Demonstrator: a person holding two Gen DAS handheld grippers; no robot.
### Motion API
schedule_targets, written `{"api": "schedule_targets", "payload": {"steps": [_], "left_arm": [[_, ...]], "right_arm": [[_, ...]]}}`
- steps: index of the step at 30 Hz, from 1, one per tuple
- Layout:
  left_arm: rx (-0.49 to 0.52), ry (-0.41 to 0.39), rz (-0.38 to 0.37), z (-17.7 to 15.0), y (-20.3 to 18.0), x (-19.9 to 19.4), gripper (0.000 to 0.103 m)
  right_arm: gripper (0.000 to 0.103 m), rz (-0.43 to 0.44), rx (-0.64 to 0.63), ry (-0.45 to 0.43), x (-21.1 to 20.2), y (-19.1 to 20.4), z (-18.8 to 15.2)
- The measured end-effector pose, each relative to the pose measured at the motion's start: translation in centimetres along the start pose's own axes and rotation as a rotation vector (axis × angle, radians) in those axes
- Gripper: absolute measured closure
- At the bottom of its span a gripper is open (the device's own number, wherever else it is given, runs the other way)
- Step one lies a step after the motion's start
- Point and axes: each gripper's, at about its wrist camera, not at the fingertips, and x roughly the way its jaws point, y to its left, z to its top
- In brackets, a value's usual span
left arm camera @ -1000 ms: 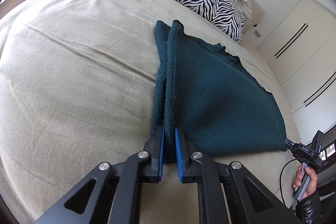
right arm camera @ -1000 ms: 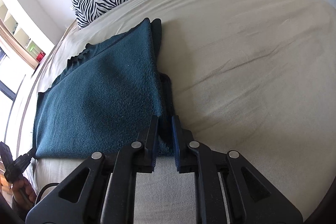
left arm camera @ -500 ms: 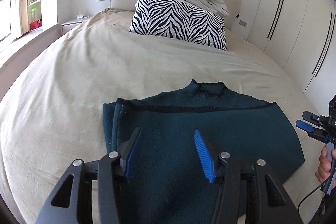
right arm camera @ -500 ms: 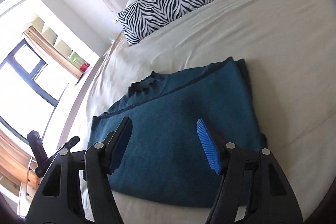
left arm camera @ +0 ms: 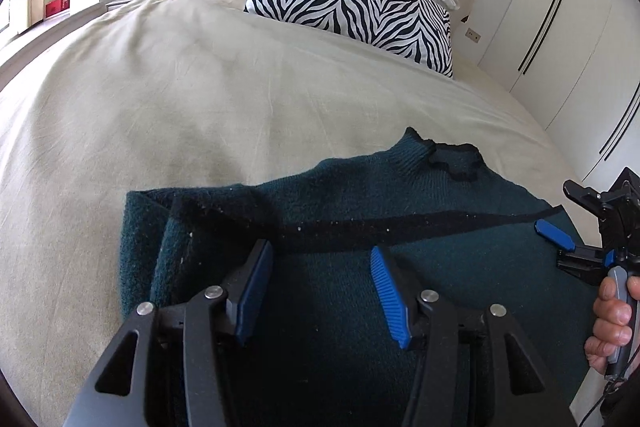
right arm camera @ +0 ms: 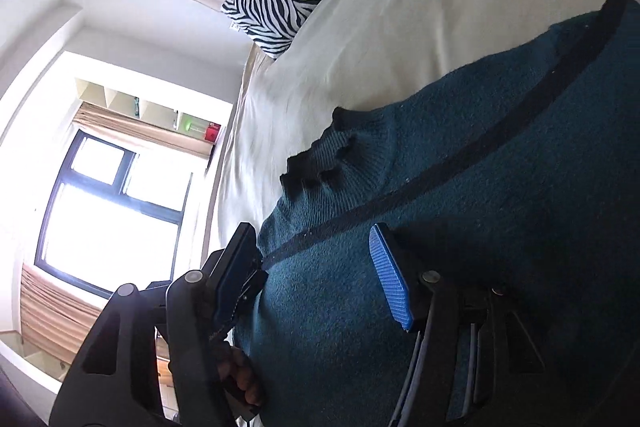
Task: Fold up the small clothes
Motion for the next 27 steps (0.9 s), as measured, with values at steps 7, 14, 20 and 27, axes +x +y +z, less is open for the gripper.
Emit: {"api": "schedule_targets", "payload": {"steps": [7,14,20,27], "left_arm": [[0.005,-0.012,0.0,-0.3,-0.1,-0.1,0.048],[0.017,-0.02,0.015,-0.6,-0.3,0.0,0.048],[0.019,-0.021,0.017,-0.6,-0.3,0.0,0.048],[0.014,-0.026,0.008,-0.6,-0.2,-0.1,0.048]], "right_arm": [[0.074,-0.175,0.172,-0.302,-10.6,-7.9,3.5],[0.068,-0.194,0.106,-0.323,-14.3,-4.5,0.0],[0.051,-0.048,-0.158,-0.061,-6.8,5.7,-7.7],[0.051,-0.002,-0.152,0.201,0.8,5.5,-15.3]]}}
